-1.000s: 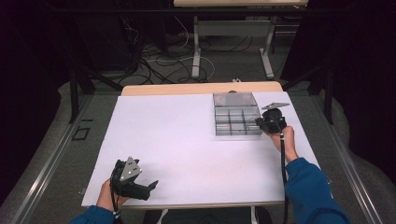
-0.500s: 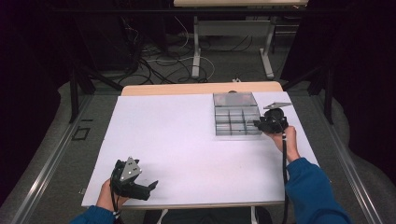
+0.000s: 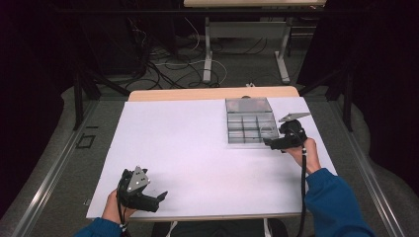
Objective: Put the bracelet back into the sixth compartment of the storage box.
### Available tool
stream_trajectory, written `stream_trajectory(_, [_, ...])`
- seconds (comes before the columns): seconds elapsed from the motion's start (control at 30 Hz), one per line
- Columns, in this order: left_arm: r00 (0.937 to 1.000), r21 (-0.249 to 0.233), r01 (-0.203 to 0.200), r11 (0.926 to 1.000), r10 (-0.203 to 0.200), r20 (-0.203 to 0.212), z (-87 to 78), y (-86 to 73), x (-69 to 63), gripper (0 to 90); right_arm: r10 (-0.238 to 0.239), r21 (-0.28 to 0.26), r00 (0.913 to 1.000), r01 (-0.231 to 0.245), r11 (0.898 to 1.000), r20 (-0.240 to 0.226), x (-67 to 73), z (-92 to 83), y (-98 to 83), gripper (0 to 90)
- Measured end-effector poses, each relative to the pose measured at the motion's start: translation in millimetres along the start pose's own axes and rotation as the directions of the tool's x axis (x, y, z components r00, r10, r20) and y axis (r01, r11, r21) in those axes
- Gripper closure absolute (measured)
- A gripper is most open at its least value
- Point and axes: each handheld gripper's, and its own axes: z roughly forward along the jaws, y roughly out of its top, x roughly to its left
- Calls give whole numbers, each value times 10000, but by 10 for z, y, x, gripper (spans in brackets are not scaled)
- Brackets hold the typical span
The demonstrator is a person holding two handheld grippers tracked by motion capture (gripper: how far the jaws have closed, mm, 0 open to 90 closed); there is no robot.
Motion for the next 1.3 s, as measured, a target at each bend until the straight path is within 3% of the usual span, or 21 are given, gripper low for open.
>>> stream_trajectory(0.2, [10000, -35, -5, 10000, 4, -86, -5, -3, 0, 0, -306, -44, 9985, 305, 9995, -461, 131, -123, -89, 76])
stream_trajectory(0.47, [9999, 11, -121, 9999, 121, -111, -3, 1, 12, 0, -668, -67, 9950, 665, 9978, -738, 296, -252, -189, 9])
stream_trajectory(0.97, [10000, -29, -23, 10000, 23, -49, -8, -13, 1, 0, -1160, -398, 9893, 1128, 9928, -886, 551, -485, -390, 0])
stream_trajectory(1.3, [10000, -40, -34, 10000, 34, -35, -8, -13, 1, 0, -1726, -783, 9800, 1652, 9831, -995, 733, -666, -566, 0])
